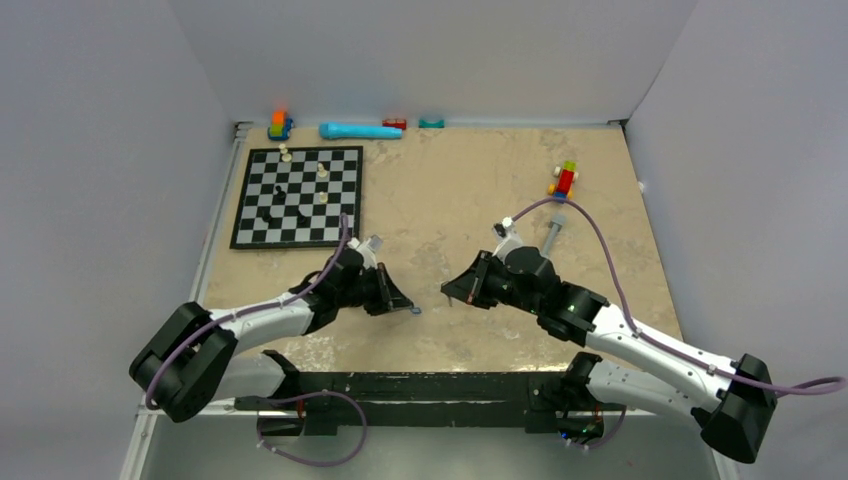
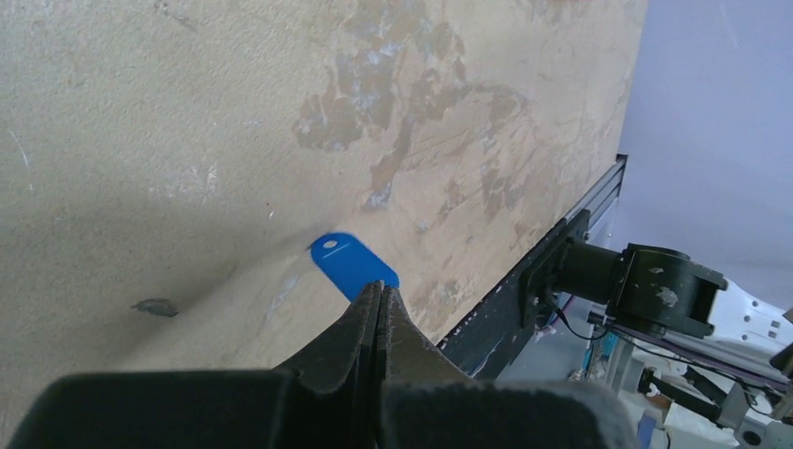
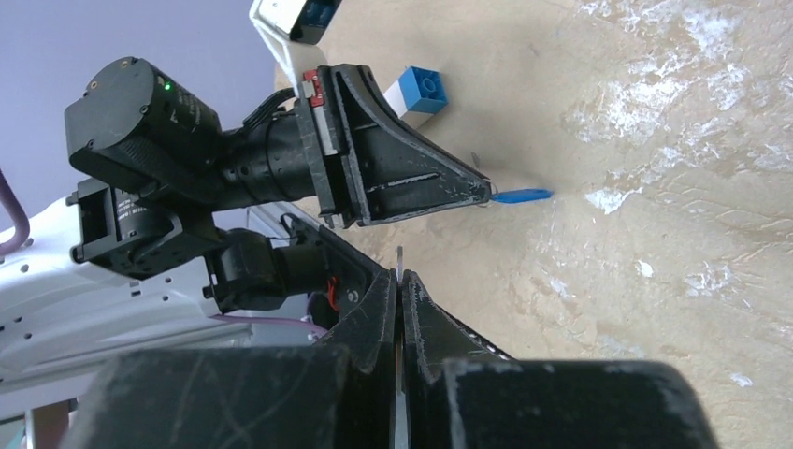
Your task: Remove the keys from the keyring
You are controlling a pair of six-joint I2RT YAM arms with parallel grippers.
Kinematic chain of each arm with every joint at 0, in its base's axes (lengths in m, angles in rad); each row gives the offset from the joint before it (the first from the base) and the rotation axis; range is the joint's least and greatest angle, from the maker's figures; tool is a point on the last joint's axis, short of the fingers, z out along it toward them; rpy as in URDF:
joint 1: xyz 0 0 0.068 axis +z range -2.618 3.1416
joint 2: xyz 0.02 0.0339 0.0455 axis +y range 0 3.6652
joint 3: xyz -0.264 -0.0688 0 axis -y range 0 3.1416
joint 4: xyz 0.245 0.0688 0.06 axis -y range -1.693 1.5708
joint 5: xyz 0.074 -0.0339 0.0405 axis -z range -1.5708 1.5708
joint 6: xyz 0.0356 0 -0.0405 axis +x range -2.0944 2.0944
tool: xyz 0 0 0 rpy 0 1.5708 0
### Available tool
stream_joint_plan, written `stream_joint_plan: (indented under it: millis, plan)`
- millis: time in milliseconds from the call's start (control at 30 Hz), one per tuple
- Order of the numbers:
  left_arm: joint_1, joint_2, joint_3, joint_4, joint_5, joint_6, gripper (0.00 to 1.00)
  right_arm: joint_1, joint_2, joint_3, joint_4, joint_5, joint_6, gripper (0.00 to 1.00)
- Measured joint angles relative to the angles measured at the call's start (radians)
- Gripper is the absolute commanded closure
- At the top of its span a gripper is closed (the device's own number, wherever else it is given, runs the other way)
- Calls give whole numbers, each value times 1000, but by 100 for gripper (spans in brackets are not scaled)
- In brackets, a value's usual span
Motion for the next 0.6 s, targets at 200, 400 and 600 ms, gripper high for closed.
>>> stream_joint_plan:
  millis: [200, 400, 600]
  plan:
    - [-4, 63, 1, 21, -5, 10, 48, 0, -11, -15, 3, -6, 6, 100]
    - [-4, 24, 119, -149, -44, 79, 17, 0, -31, -15, -5, -5, 6, 100]
    - [-4, -132, 298, -373, -105, 162, 16, 0, -43, -47, 5, -6, 8, 100]
